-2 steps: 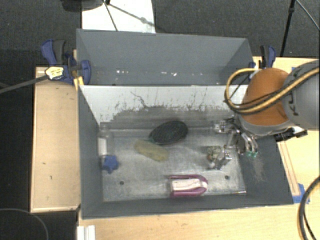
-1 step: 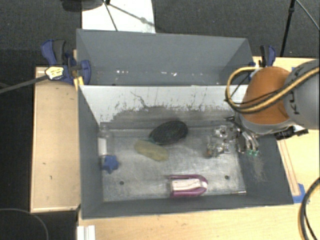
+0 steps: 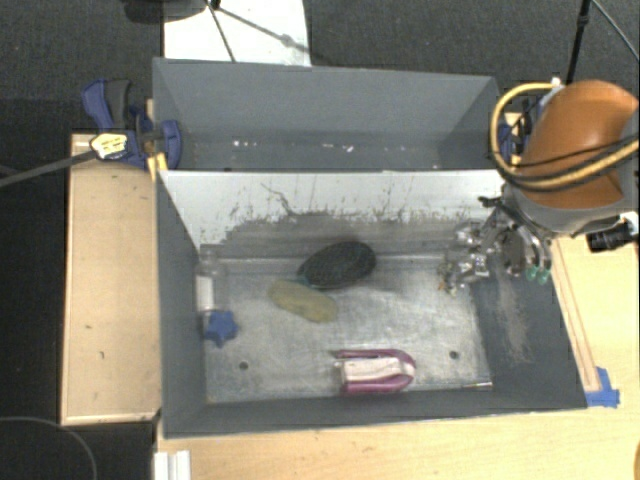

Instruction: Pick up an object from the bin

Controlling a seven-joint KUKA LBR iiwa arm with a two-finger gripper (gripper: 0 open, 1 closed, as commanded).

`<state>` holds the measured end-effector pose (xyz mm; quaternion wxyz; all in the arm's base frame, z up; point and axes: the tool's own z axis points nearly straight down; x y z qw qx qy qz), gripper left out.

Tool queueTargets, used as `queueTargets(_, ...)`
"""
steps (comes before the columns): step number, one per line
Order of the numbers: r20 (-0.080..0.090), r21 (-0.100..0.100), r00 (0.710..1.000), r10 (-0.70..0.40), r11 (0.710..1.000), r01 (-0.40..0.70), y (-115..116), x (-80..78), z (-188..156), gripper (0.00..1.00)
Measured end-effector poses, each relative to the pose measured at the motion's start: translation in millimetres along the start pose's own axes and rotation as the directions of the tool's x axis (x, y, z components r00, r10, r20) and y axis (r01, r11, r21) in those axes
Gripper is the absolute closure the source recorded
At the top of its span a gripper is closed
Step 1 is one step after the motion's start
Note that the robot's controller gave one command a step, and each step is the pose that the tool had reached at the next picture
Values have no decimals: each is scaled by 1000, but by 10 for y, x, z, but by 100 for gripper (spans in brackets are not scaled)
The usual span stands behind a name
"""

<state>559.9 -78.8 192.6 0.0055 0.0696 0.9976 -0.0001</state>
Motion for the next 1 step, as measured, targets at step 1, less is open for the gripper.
queueTargets(1, -2, 0, 1000, 29, 1000, -29, -45, -23, -428, 100)
